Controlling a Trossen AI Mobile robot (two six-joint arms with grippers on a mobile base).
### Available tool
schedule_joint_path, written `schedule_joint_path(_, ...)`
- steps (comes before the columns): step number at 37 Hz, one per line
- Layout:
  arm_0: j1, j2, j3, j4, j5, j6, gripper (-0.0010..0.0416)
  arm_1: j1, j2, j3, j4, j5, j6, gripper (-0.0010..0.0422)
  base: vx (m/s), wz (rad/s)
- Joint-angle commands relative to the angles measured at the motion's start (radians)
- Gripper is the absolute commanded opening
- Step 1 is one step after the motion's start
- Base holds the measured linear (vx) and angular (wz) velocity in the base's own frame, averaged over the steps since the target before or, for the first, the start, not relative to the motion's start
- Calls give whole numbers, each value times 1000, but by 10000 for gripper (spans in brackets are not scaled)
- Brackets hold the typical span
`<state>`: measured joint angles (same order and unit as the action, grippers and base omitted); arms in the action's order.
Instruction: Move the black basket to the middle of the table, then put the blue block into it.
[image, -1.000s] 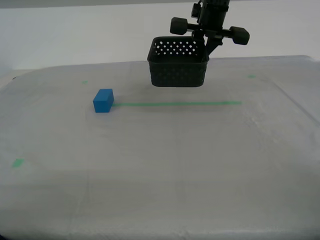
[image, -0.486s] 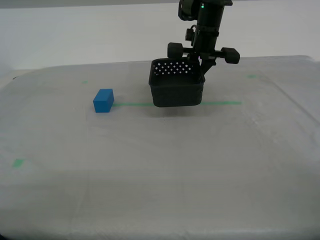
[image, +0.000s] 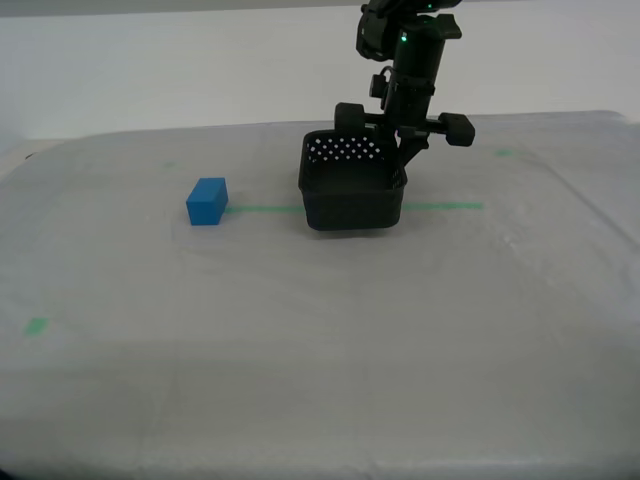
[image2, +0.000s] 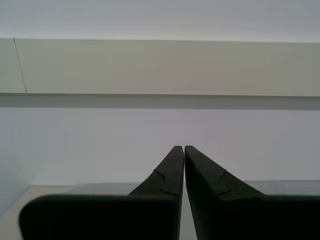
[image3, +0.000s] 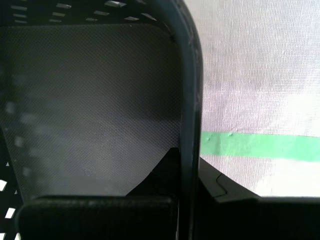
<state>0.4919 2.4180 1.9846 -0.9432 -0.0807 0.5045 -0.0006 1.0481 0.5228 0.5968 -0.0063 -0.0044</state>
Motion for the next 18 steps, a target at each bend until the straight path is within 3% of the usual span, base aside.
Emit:
schedule_joint_path(1, 0, -2, -38, 62, 5, 1, 0, 0, 0, 0, 3, -1, 2, 0, 0, 0)
schedule_joint_path(8, 0, -1, -70, 128, 3, 4, 0, 0, 0, 0, 3, -1, 2, 0, 0, 0)
schedule_joint_path(18, -1, -1, -69, 125, 3, 0, 0, 0, 0, 0, 3, -1, 2, 0, 0, 0)
